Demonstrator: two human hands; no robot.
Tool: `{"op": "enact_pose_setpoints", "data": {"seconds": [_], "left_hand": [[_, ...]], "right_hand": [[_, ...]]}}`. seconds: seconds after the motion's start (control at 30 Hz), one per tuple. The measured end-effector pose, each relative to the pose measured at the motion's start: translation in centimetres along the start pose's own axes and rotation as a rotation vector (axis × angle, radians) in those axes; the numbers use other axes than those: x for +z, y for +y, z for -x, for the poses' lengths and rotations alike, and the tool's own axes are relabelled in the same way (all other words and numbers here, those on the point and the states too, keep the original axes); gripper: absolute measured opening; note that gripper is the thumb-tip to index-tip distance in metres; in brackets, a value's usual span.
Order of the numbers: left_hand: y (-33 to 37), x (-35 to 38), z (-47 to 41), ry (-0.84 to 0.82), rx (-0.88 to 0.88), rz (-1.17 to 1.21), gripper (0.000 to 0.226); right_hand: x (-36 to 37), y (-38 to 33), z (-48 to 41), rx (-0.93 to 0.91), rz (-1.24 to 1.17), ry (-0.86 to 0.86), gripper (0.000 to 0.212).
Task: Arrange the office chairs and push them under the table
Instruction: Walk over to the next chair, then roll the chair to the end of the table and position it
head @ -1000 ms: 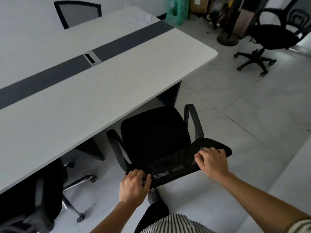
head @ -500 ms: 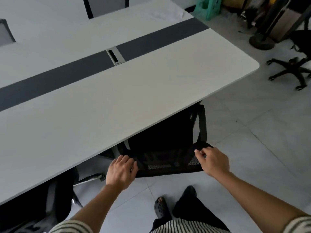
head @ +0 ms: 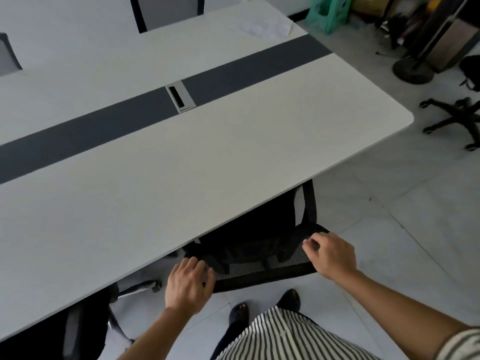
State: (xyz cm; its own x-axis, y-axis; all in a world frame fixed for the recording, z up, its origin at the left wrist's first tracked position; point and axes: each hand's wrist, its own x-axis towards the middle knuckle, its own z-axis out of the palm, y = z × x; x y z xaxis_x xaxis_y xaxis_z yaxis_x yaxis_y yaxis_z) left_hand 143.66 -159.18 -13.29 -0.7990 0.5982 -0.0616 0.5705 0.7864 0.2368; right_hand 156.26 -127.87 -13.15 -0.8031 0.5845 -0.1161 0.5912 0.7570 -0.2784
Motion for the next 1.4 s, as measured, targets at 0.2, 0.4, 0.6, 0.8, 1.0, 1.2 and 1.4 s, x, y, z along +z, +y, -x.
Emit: {"op": "enact_pose_setpoints", "data": {"seconds": [0.2,0.4,0.6,0.8,1.0,1.2,1.4], "left_hand": [[0.2,-1.0,-0.5,-0.131,-0.031,0.039,0.03],[2.2,-2.5,-2.9,-0.369,-0.149,0.33,0.008],[11.8,-2.5,-6.9,-0.56,-0.023,0.617,0.012],[27.3,-0.9,-12.3,-0.664,0.159,0.685,0.016],[45.4,-0.7,-15.3,-0.687,0.246,0.87,0.006],[55.3,0.9,-18.5,-0.738,0.316,0.869,0.008],[60.8,5.6,-27.8,-0.701,0.187,0.839,0.018]], "right_hand": [[-1.1,-0.6,-0.2,0.127,-0.185,0.014,0.015],[-3.8,-0.4,6.7,0.333,-0.818,0.113,0.009],[-6.5,7.5,15.1,0.725,-1.075,0.239,0.012],[-10.4,17.6,20.0,0.994,-1.141,0.477,0.01],[-16.0,29.2,18.6,1.025,-1.125,0.555,0.01],[-21.9,39.3,13.6,0.986,-1.108,0.631,0.011],[-23.1,47.6,6.1,1.045,-1.109,0.607,0.011]]}}
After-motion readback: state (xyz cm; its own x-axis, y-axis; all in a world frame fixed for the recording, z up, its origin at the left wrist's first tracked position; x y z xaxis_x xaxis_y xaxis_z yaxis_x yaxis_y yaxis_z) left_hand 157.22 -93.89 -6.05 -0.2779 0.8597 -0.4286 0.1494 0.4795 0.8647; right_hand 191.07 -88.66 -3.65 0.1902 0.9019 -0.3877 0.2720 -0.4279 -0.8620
